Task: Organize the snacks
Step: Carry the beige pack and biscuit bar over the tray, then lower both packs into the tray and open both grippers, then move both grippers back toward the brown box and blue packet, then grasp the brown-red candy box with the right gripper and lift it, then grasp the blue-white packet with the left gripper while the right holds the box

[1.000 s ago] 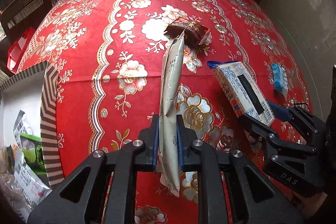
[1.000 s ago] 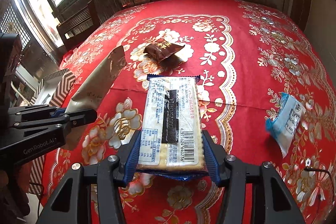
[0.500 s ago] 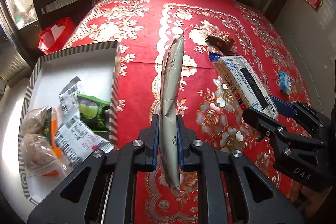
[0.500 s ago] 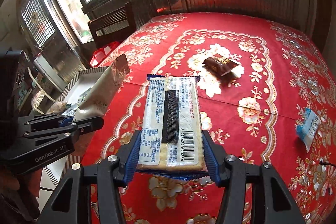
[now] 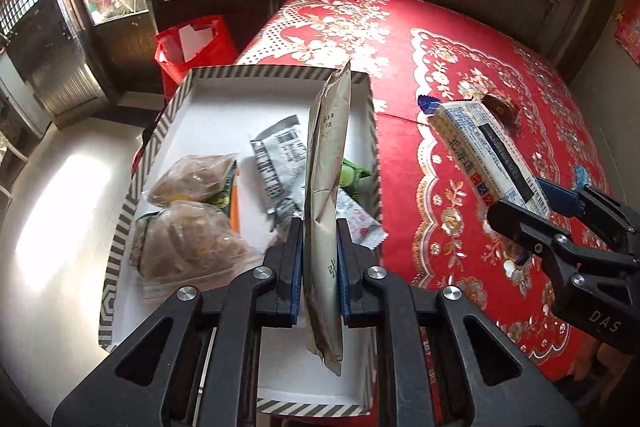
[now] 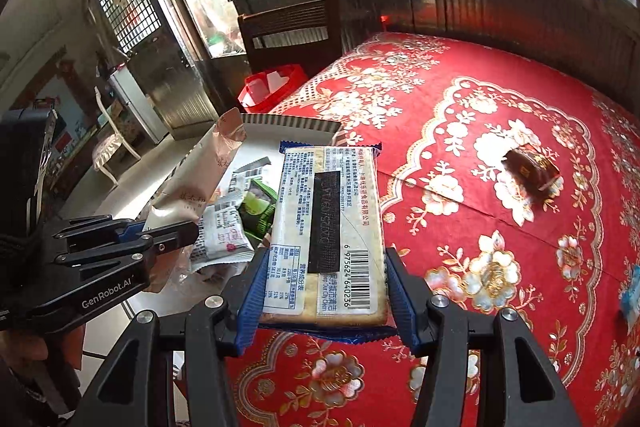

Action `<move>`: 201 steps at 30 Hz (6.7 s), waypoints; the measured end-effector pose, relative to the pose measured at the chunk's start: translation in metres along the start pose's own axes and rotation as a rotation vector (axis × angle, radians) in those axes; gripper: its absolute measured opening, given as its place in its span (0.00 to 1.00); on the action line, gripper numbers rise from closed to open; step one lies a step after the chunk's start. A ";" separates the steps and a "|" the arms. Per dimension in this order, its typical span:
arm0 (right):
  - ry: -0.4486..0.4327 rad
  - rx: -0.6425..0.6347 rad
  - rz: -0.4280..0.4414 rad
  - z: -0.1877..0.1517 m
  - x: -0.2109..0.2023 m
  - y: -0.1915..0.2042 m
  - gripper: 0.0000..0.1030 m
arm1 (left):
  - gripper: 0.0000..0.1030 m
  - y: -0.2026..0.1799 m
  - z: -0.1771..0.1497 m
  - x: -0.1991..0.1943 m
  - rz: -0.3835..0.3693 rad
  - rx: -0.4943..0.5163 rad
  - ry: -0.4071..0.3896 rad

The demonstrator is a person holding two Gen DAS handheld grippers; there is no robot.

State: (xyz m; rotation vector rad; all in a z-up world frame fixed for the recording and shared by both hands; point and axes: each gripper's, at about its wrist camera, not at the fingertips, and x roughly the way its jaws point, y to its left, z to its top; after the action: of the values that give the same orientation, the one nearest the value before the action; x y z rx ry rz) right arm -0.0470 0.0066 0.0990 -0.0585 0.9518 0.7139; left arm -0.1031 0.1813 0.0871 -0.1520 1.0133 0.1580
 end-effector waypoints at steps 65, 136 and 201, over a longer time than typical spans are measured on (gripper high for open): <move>0.121 -0.076 0.109 0.059 0.094 0.062 0.57 | 0.15 0.045 0.001 0.016 0.072 -0.096 0.005; 0.084 0.044 -0.226 0.056 0.025 -0.205 0.64 | 0.15 -0.180 0.060 0.079 -0.156 0.166 0.157; -0.085 0.438 -0.362 -0.105 -0.147 -0.297 0.33 | 0.27 -0.396 0.038 0.113 -0.284 0.545 0.148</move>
State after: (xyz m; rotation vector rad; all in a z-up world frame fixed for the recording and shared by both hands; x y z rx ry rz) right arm -0.0049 -0.3379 0.0722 0.1802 0.9648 0.1650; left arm 0.0671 -0.1913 0.0313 0.1927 1.1357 -0.3935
